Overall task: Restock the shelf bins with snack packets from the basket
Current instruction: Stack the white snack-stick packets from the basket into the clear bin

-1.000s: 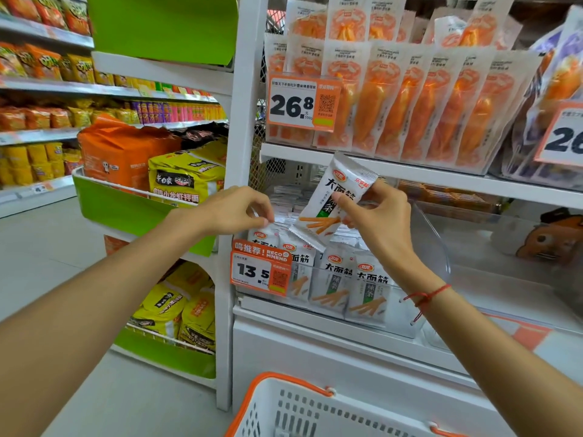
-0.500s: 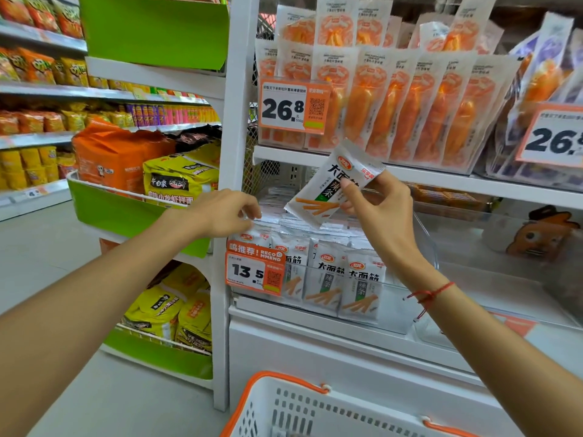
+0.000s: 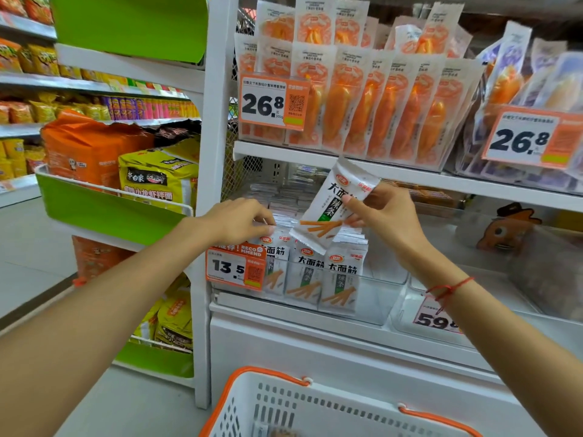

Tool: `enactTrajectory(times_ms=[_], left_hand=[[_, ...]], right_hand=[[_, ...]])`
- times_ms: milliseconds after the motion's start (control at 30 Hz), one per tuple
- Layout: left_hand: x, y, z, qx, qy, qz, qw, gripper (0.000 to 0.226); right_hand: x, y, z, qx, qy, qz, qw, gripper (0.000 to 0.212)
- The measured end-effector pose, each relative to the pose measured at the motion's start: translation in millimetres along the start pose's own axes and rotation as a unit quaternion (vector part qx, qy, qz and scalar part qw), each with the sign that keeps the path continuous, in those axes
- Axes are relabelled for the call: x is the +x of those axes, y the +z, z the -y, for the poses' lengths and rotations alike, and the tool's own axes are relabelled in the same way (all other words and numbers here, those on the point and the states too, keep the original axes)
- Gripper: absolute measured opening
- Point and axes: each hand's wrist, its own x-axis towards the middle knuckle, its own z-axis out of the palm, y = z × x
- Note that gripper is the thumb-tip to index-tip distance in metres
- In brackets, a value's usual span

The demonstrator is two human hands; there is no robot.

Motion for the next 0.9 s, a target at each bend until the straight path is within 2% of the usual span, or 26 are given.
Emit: enactTrajectory(times_ms=[67,167,300,333,433,567,700,767,900], left_hand=[[-1,-2,1,-0.011,0.001,0.007,1.000,0.024],[-4,-6,3,-0.042,0.002,0.017,0.999,0.024],[-13,-14,11,-0.118,-0.027,0.007,0.993,0.048],[-16,-17,16,-0.105,-0.039,-0.002,0.994,0.046],[-24,-25,28,0.005,-0.069,-0.044,0.997,0.021],[-30,-30,37,0.069,-0.070,-0.083,0.992,0.009],[-35,-33,39,0.036,-0.065,-0.078,0.994,0.006],[-37,-33,40,0.007,-0.071,-0.094,0.993,0.010],[-38,-34,46,-0.003,-0.069,-0.190,0.979,0.023]], right_hand=[[1,8,0,0.002,-0.003,-0.007,1.000,0.003],[9,23,4,0.009,-0.032,-0.064,0.997,0.010],[21,49,8,-0.016,-0.036,-0.050,0.998,0.009],[24,56,7,-0.016,-0.021,-0.042,0.999,0.015],[36,73,3,0.002,0.031,-0.018,0.999,0.019],[46,98,2,-0.002,0.059,0.059,0.997,0.024],[51,122,5,-0.049,0.078,0.158,0.983,0.023],[54,128,7,-0.095,0.085,0.202,0.971,0.023],[54,134,15,-0.235,0.049,0.264,0.934,0.028]])
